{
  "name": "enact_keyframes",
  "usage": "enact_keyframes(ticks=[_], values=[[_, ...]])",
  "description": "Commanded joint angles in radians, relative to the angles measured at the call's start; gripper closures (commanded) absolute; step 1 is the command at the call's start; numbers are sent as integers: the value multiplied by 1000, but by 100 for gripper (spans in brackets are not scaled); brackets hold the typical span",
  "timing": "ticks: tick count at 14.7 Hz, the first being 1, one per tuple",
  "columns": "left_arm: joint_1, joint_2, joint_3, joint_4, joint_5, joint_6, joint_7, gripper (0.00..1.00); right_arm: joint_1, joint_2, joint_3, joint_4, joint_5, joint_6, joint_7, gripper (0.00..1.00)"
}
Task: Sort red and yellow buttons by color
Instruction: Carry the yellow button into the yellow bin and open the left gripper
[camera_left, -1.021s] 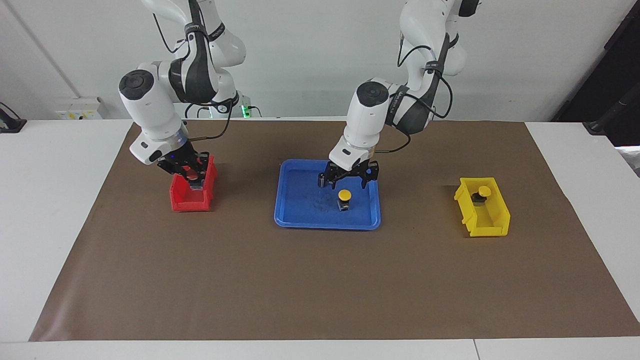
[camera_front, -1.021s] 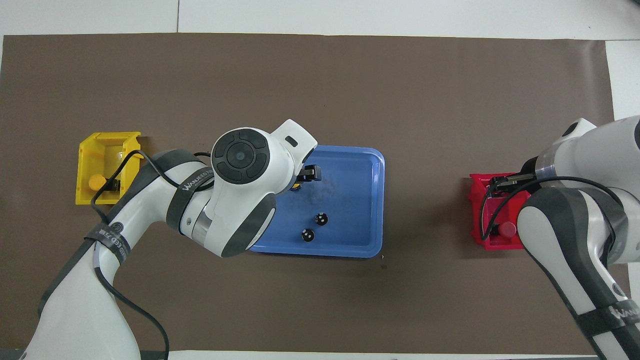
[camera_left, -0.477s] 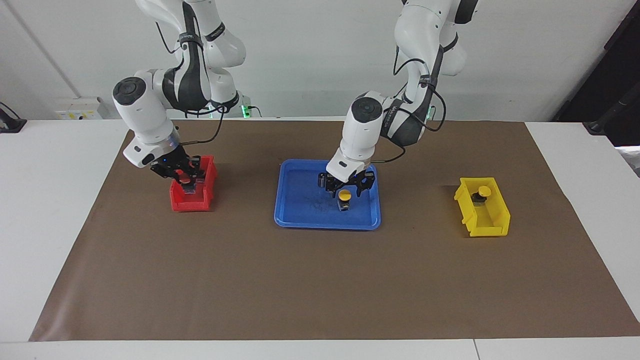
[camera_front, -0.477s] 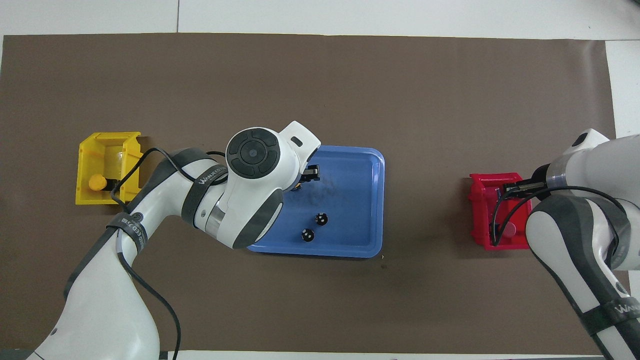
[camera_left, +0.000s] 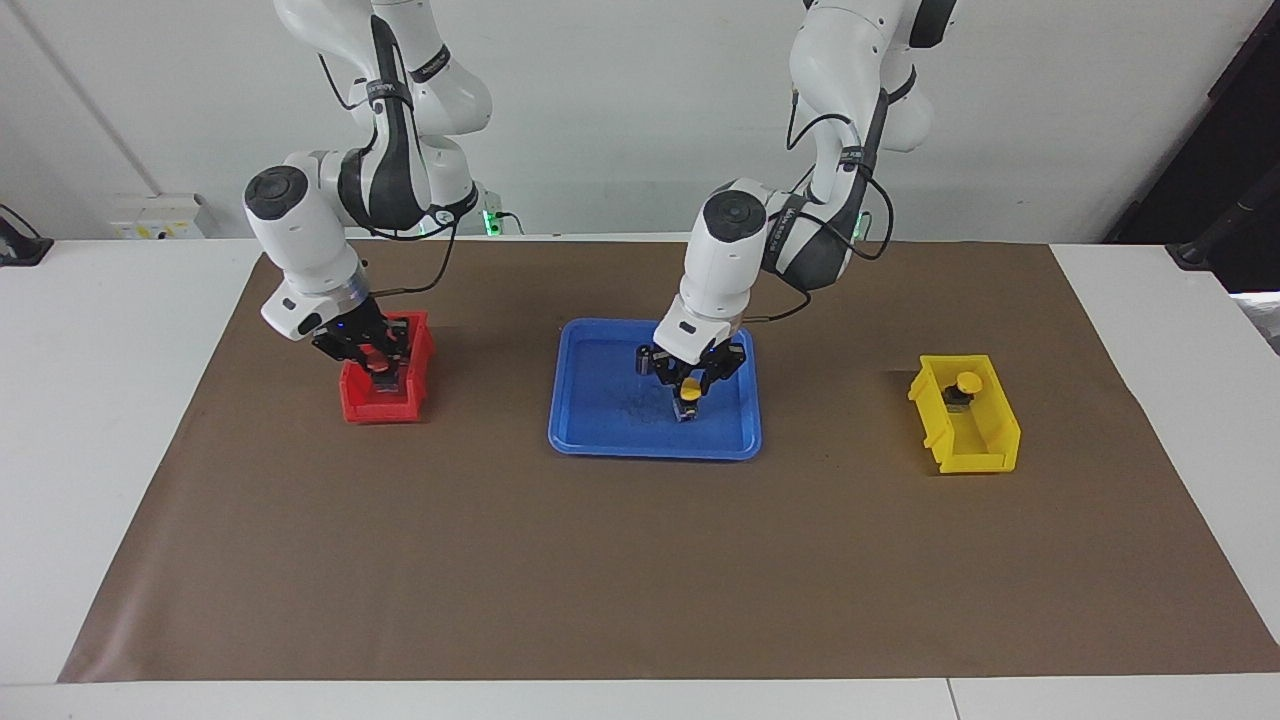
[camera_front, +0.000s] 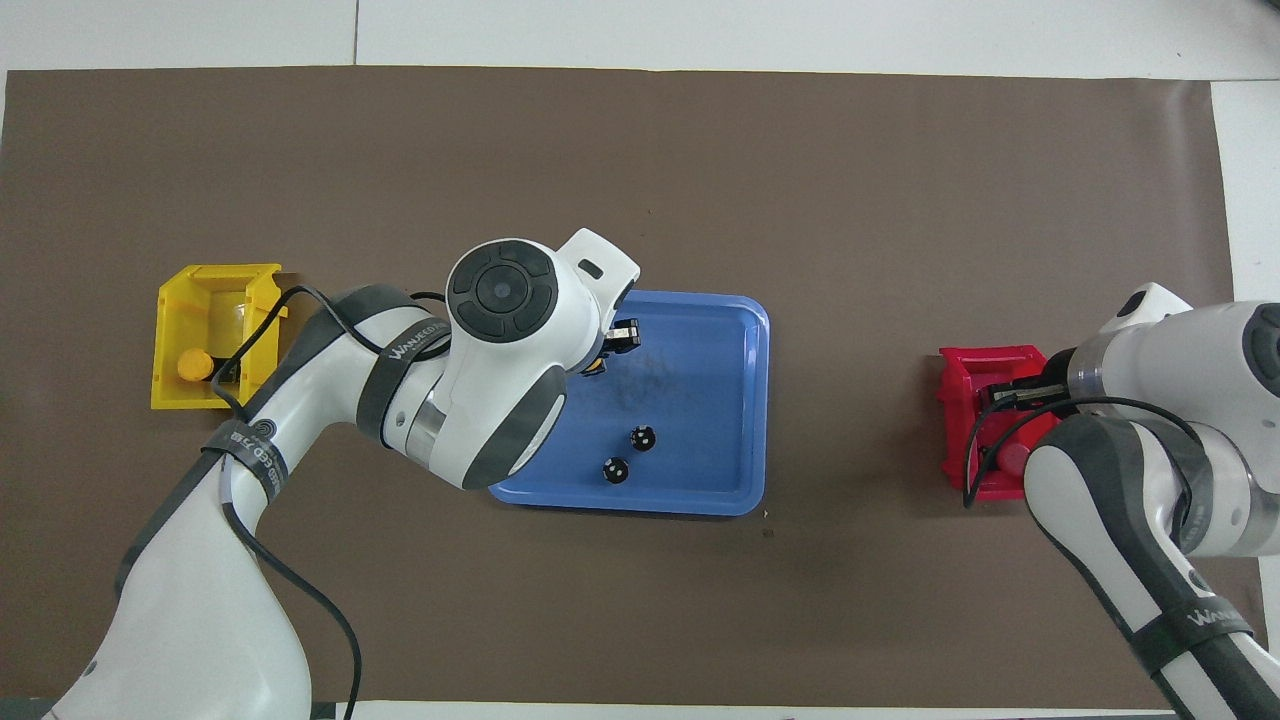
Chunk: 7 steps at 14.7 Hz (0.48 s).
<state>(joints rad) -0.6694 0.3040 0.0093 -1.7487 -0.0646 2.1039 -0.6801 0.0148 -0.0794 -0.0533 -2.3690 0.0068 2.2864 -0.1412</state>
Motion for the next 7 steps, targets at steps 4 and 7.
enact_keyframes(ticks=[4, 7], values=[[212, -32, 24, 160, -1, -281, 80, 98, -15, -5, 9, -33, -10, 41, -32, 31], [402, -26, 29, 172, 61, -282, 248, 98, -13, -5, 9, -30, -10, 24, -40, 27]])
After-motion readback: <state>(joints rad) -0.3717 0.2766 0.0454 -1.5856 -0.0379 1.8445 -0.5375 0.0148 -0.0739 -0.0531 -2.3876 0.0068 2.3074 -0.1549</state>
